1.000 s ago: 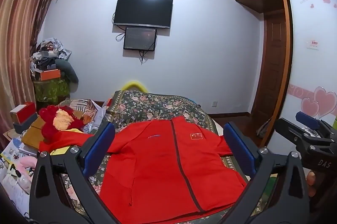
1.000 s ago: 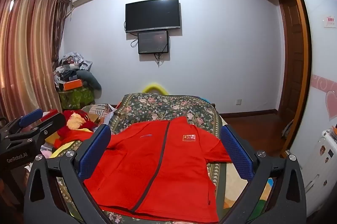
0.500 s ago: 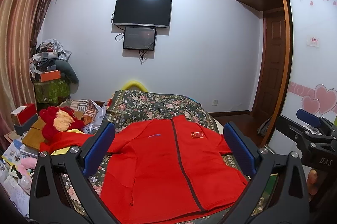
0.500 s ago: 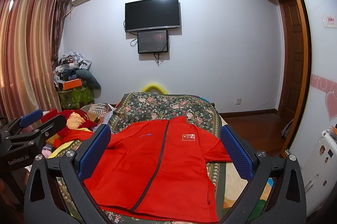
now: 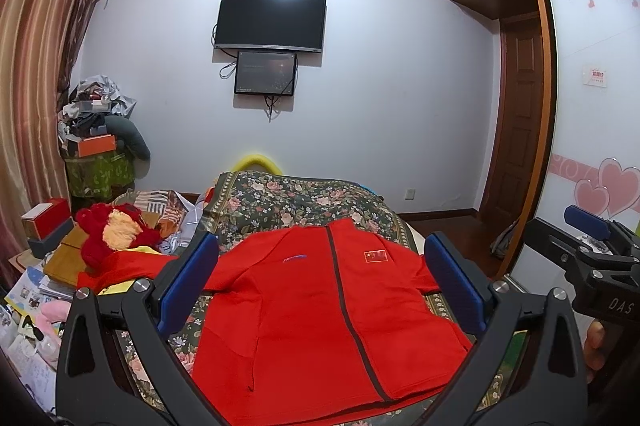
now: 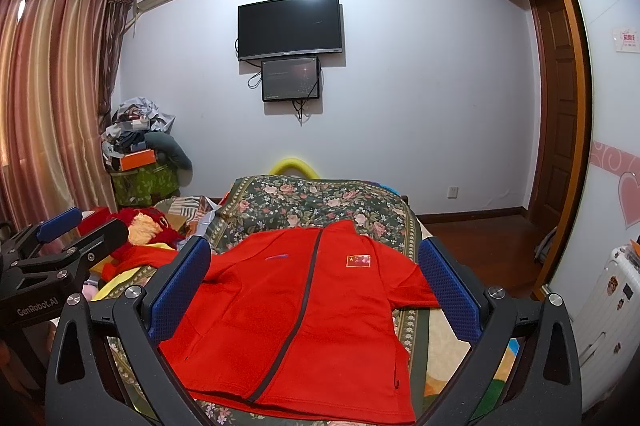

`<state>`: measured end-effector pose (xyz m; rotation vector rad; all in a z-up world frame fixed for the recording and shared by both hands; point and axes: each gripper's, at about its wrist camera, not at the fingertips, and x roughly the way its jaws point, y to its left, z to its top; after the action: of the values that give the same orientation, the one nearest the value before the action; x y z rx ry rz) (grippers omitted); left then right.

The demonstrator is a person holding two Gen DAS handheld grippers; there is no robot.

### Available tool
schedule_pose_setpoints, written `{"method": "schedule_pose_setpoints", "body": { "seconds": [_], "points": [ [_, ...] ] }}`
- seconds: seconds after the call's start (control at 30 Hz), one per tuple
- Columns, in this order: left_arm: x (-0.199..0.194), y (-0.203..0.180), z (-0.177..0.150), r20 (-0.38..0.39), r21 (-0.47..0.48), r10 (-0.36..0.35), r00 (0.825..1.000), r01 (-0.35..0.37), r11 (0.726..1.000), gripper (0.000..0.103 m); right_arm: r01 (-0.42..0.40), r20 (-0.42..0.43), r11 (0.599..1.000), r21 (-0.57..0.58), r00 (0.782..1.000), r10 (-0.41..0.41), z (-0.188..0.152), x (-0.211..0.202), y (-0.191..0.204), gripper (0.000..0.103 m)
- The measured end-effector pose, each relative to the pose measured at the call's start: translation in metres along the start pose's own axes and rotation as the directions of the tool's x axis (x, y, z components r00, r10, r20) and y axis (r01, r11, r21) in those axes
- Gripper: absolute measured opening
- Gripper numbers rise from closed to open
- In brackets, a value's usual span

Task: Fold large clothes

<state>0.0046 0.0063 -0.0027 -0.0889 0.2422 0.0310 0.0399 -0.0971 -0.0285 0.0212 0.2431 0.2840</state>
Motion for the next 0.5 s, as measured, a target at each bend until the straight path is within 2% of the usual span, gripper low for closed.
{"method": "schedule_pose_setpoints", "body": {
  "seconds": [0.5],
  "points": [
    [0.0005,0.0015,-0.0009,-0.002,-0.002,0.0,1.0,0.0,1.0,0.103,-0.002,0.0,1.0,-0.004,1.0,0.002,-0.0028,0.0011,0.0013,0.103]
  ]
}}
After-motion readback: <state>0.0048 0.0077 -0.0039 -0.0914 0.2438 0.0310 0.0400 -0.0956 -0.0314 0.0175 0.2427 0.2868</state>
